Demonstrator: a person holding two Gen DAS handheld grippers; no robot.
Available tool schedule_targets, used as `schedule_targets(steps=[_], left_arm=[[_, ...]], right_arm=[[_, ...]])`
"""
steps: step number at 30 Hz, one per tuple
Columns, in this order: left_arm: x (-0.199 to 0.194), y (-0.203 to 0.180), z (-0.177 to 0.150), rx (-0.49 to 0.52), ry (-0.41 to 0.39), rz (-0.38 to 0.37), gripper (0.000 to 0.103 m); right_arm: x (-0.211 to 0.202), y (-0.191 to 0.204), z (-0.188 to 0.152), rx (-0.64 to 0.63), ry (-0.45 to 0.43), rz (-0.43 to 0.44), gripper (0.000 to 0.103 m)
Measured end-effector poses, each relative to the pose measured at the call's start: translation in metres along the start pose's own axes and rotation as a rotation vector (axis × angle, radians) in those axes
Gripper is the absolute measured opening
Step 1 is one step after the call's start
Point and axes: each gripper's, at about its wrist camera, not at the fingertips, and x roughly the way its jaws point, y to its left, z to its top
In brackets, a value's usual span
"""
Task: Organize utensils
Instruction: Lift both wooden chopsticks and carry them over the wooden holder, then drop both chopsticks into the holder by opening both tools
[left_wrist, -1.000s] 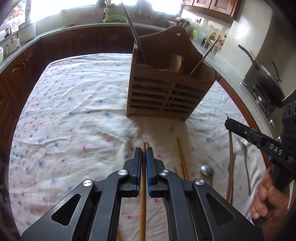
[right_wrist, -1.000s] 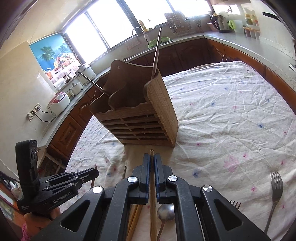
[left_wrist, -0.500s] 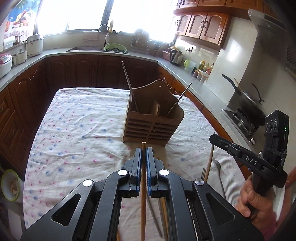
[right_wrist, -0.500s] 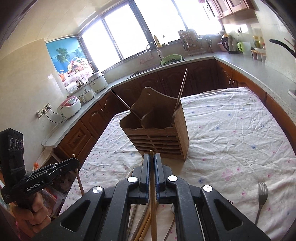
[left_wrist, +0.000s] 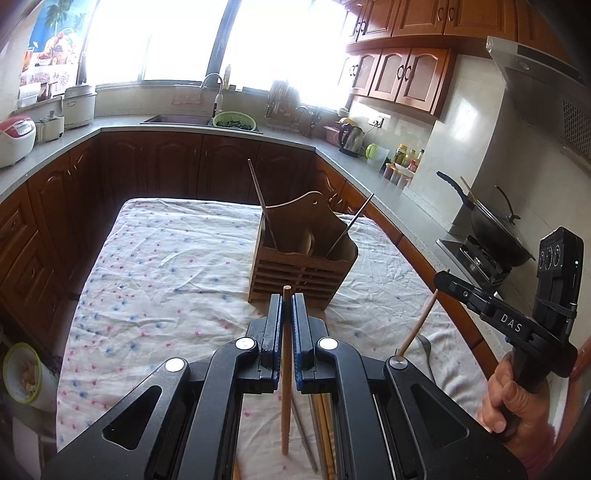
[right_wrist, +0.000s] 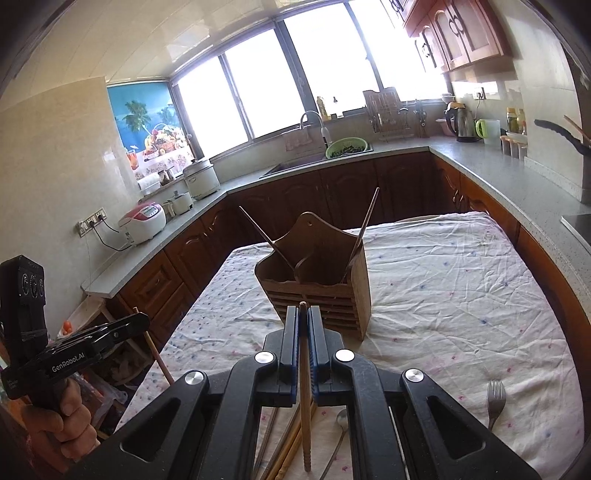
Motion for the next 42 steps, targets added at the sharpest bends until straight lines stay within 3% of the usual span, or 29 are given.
schedule_targets(steps=[17,29,36,42], left_arm=[[-0.008,0.01,0.02,-0.047,-0.074,-0.003,0.004],[0.0,0.001,0.102,-0.035,-0.268,-0.024,0.004],[0.027,0.004,0.152,-0.052,-0.352,0.028,0.004],[0.076,0.024,0.156,-0.135,-0.347,0.058,0.004]], right_arm=[[-0.001,0.003,0.014,-0.004,-0.051,0.003,0.005],[0.003,-0.003,0.084,0.017,-0.236,-0.015,0.005],[0.012,-0.014,0.128,0.048,-0.367,-0.046,0.005],[0.038,-0.033,0.134,0.081,-0.393,-0.063,0.005]])
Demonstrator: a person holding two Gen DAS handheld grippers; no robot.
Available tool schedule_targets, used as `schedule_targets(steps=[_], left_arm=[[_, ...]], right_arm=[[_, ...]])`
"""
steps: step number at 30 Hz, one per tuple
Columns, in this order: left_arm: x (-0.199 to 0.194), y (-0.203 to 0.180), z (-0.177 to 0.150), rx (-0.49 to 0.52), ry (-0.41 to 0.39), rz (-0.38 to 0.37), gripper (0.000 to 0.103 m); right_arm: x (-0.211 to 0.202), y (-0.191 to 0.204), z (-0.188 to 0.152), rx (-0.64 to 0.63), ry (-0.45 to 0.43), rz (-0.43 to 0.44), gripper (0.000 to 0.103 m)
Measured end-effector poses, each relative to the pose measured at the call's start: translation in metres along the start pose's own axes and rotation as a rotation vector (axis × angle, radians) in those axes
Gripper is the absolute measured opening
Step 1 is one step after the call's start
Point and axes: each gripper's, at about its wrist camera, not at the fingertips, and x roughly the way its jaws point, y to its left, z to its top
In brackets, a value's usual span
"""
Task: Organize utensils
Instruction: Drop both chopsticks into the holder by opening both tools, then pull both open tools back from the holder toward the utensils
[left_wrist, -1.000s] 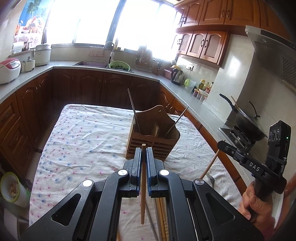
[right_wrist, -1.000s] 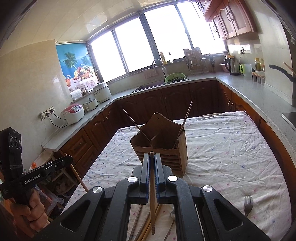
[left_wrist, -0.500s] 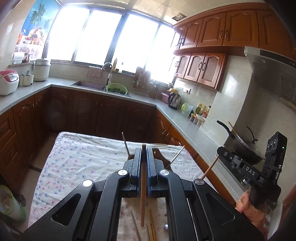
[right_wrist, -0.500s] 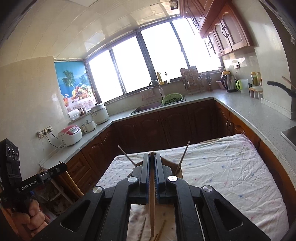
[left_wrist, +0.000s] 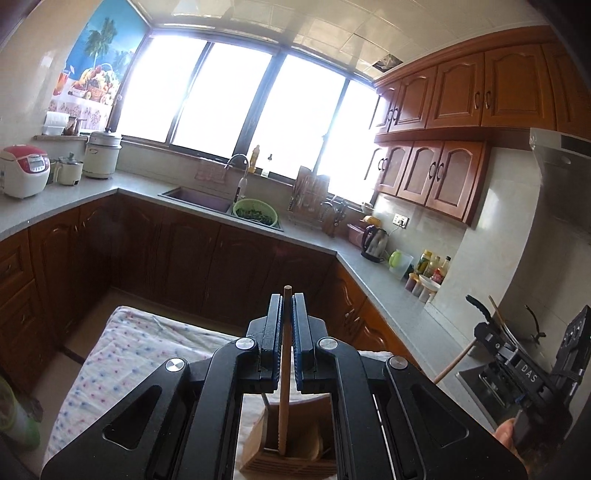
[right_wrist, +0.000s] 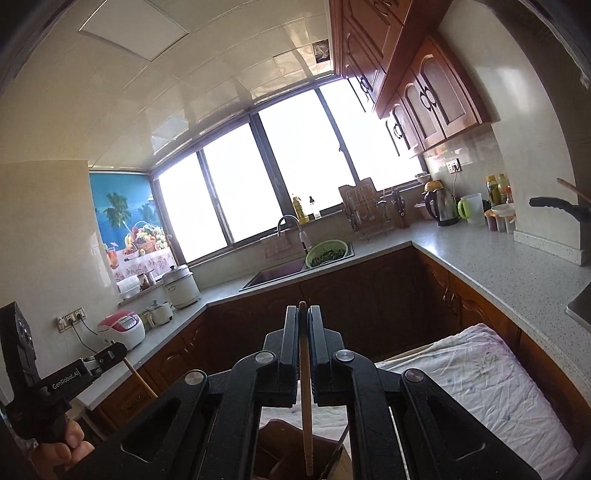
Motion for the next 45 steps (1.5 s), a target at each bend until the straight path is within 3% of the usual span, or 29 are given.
schedule_targets(steps=[6,12,26,27,29,30,31,32,34,36,38,39,45], left_arm=[[0.031,0.017,-0.033,-0.045,0.026,0.039,0.004],[0.05,0.03,-0.061,-0.086,0.075,0.032,0.004],[0.062,0.024,-0.069,-0.051,0.146,0.024,0.005],[0.062,0.023,-0.068,-0.047,0.15,0.023,0.008],[0.06,0.022,-0.067,-0.04,0.157,0.028,0.029],[0.056,0.023,-0.067,-0.039,0.151,0.032,0.05],[0.052,0.023,-0.066,-0.039,0.14,0.038,0.062],[0.048,0.024,-0.066,-0.037,0.131,0.045,0.065],[0.041,0.025,-0.066,-0.033,0.137,0.056,0.081],[0.033,0.029,-0.067,-0.037,0.141,0.064,0.084],[0.024,0.033,-0.07,-0.036,0.157,0.077,0.089],[0.02,0.035,-0.072,-0.033,0.168,0.088,0.093],[-0.009,0.04,-0.094,0.009,0.238,0.145,0.095]], right_arm=[[0.023,-0.02,-0.04,0.024,0.046,-0.029,0.005],[0.032,-0.033,-0.07,0.076,0.069,-0.037,0.005],[0.048,-0.038,-0.077,0.105,0.154,-0.041,0.008],[0.049,-0.038,-0.078,0.105,0.162,-0.04,0.01],[0.049,-0.036,-0.077,0.095,0.173,-0.044,0.012],[0.048,-0.036,-0.076,0.095,0.175,-0.044,0.015],[0.045,-0.035,-0.075,0.098,0.171,-0.039,0.025],[0.042,-0.035,-0.074,0.101,0.163,-0.035,0.045],[0.033,-0.035,-0.07,0.106,0.138,-0.031,0.062],[0.025,-0.036,-0.066,0.107,0.121,-0.036,0.067],[0.017,-0.038,-0.064,0.12,0.114,-0.038,0.083],[0.014,-0.039,-0.064,0.128,0.112,-0.033,0.085],[-0.009,-0.04,-0.069,0.134,0.132,-0.025,0.093]])
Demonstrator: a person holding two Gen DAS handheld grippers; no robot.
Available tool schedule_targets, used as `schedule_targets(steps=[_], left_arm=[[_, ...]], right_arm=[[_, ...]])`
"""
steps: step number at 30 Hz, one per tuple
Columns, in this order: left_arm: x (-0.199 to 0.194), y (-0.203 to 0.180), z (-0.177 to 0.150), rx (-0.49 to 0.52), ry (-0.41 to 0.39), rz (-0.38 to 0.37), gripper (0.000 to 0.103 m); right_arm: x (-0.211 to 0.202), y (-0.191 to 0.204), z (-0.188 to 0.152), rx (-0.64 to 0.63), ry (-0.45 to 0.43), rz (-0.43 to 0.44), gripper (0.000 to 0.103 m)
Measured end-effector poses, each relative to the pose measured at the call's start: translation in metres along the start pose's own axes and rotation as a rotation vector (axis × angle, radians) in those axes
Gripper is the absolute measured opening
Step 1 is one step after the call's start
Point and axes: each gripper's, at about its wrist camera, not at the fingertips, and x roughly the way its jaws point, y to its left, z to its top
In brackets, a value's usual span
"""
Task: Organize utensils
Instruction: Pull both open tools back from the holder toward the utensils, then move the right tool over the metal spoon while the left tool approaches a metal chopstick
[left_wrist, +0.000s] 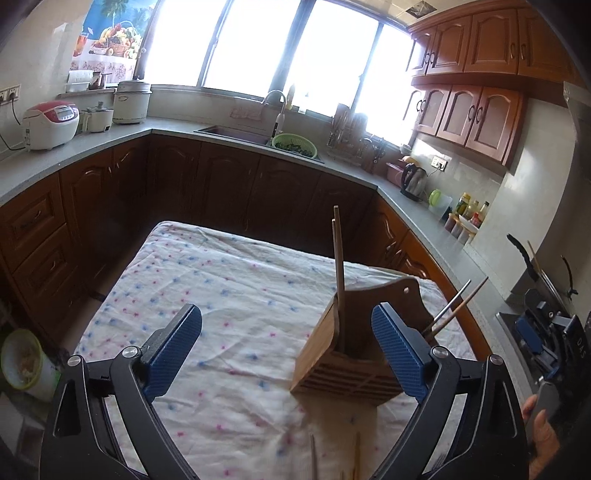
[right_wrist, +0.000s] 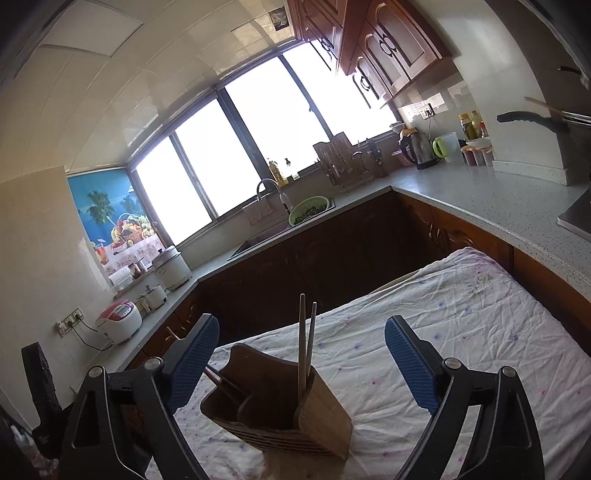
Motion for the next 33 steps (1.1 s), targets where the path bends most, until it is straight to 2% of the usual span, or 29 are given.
schedule_targets(steps=[12,23,33], left_arm=[[-0.044,0.013,-0.061,0.022,0.113,0.02,0.097],[-0.073,0.025,-0.092,0.019,0.158,0.03,0.097],[-0.075,0.036,-0.116,-0.001,0.219,0.031,0.097]], right_arm=[[-0.051,0.0,-0.04,-0.061,0.105,-0.004,0.094],[-0.088,-0.003,-0.076,-0.058,0.166,-0.007,0.094],[-0.099,0.002,-0.11,-0.101,0.264,-0.022,0.094]])
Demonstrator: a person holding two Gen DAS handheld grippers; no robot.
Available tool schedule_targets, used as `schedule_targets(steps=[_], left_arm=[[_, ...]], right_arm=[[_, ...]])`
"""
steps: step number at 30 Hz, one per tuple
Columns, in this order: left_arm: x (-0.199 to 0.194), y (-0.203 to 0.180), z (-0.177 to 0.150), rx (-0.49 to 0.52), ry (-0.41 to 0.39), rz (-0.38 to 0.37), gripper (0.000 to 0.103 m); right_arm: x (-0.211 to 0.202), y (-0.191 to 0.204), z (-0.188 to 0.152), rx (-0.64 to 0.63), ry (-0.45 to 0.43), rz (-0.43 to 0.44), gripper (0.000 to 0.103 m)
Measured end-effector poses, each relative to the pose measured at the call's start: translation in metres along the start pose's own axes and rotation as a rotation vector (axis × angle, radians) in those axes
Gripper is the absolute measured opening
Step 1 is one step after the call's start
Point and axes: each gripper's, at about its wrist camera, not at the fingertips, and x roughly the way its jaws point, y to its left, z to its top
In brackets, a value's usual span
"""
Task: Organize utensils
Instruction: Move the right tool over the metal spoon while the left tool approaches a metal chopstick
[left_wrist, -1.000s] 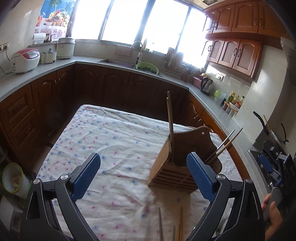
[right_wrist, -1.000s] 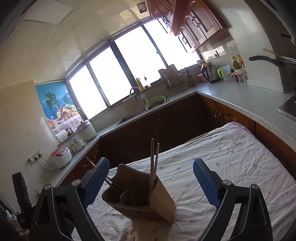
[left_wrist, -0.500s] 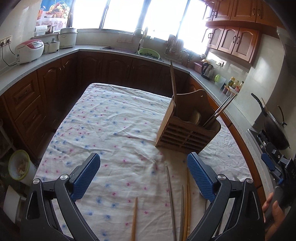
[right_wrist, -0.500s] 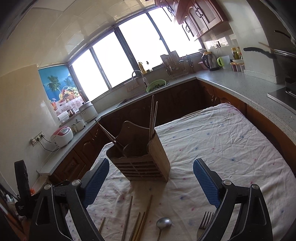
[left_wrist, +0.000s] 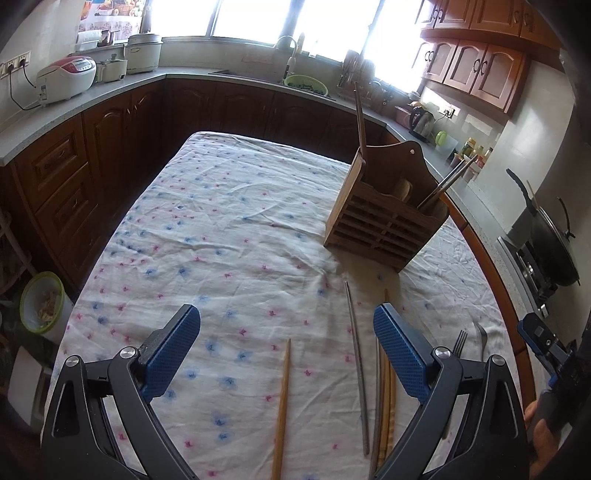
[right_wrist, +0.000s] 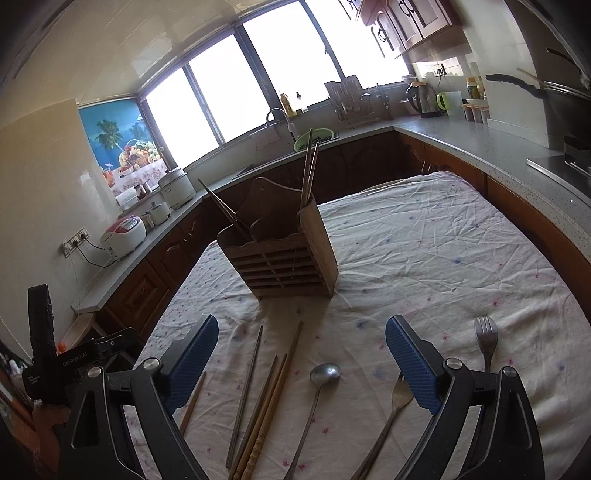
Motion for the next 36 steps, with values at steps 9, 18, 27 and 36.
schedule_targets(steps=[9,18,27,36], left_arm=[[0.017,-0.004,-0.007,0.018,0.058,0.001,0.097],[0.034,-0.008,-0.008,0.035,0.106,0.01,0.097],[0.051,-0.017,-0.008,0.07,0.143,0.001,0.089],[0.091,-0.047,0.0,0.133,0.204,-0.036,0.067]], right_arm=[[0.018,0.006,-0.025,-0.031,0.098,-0.015,0.093],[0.038,0.011,-0.037,-0.055,0.177,-0.022,0.092],[0.058,0.012,-0.039,-0.054,0.238,-0.027,0.071],[0.091,0.002,-0.056,-0.034,0.366,-0.065,0.044]])
